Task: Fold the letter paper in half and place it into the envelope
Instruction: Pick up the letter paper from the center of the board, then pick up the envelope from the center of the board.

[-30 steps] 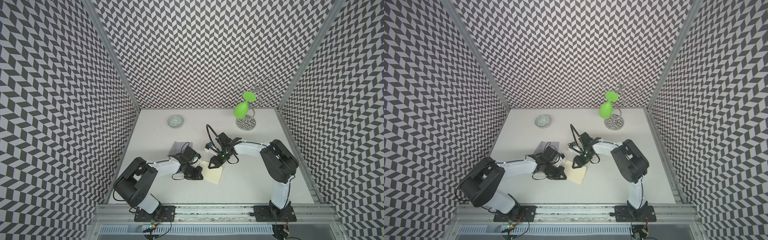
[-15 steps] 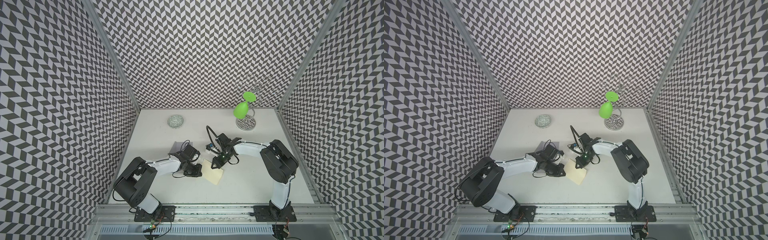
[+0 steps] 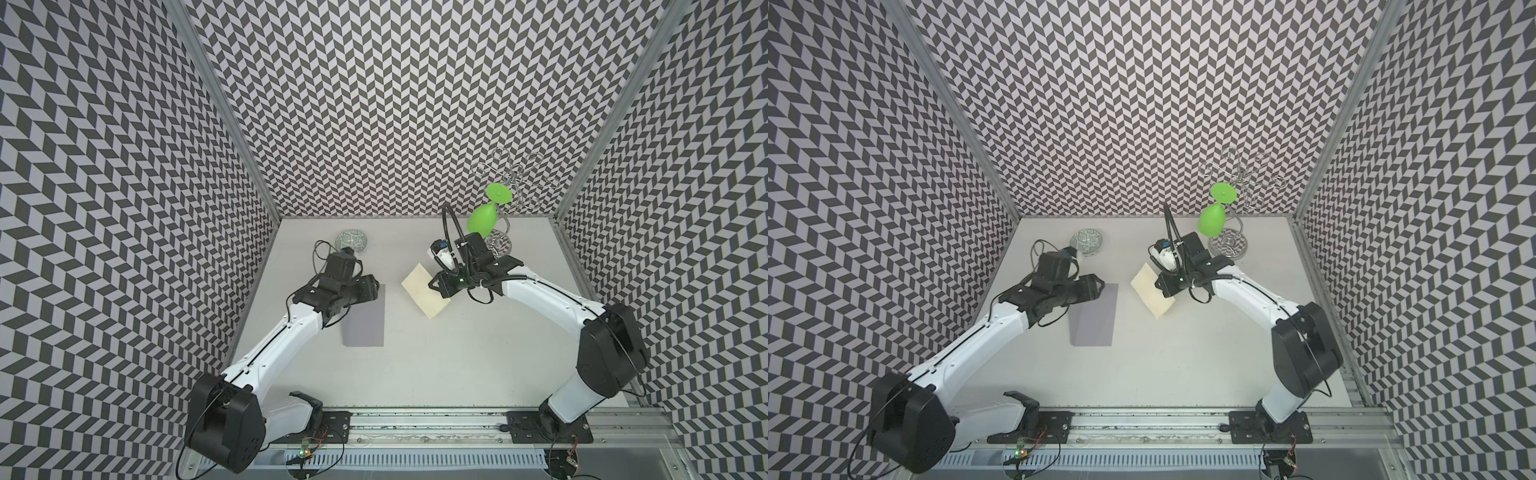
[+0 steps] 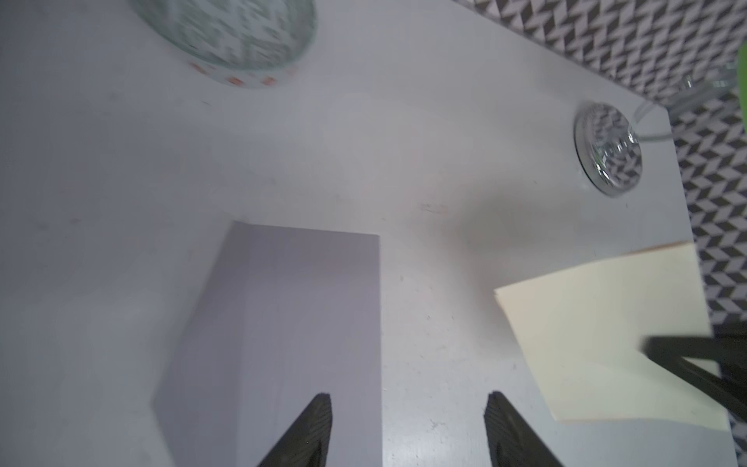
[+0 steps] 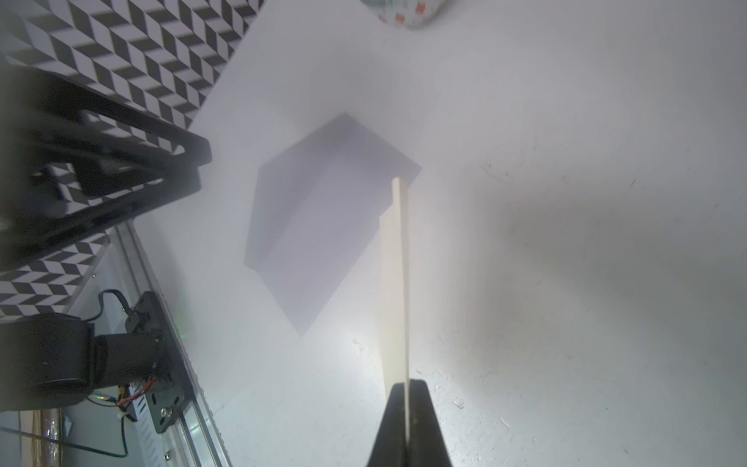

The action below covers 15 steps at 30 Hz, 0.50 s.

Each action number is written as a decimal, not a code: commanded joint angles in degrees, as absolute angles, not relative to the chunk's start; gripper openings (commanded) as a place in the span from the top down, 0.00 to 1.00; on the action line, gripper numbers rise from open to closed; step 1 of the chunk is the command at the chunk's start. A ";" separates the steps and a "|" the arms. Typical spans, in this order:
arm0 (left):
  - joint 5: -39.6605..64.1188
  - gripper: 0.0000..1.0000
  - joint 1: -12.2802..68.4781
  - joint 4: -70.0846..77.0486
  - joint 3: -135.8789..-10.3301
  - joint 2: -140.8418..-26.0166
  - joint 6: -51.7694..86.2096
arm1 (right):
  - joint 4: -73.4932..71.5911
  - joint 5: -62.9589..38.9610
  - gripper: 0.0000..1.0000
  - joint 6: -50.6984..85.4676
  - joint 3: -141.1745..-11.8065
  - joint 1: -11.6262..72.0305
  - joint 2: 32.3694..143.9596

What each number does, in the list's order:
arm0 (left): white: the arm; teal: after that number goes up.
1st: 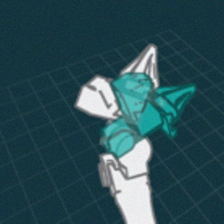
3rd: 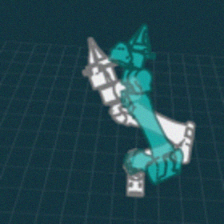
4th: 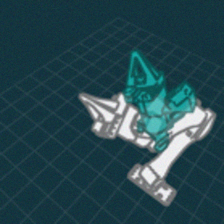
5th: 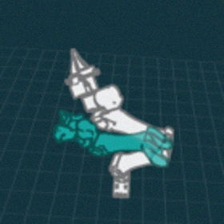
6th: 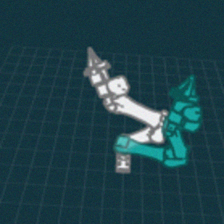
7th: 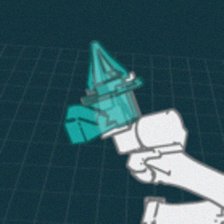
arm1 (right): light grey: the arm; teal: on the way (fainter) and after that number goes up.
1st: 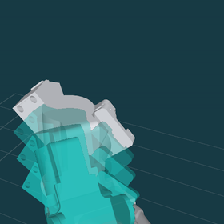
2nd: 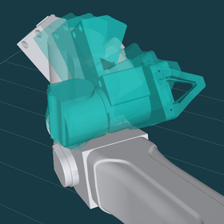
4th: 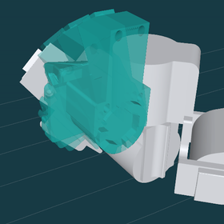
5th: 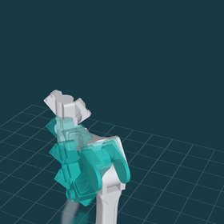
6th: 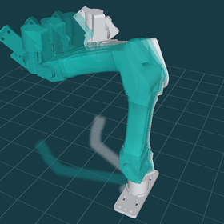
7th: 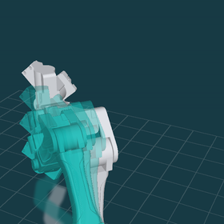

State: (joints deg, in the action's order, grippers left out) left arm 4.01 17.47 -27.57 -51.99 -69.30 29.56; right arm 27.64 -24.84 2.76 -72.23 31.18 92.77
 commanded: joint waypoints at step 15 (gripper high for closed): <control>9.34 0.40 4.52 -21.22 -44.50 -81.05 30.62 | 24.33 -22.58 1.00 14.09 -70.70 30.06 90.85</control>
State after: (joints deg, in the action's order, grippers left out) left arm 8.32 4.73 -23.07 -42.85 -79.70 32.42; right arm 26.57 -23.51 13.39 -71.37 30.44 92.03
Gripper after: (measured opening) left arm 0.603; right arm 0.048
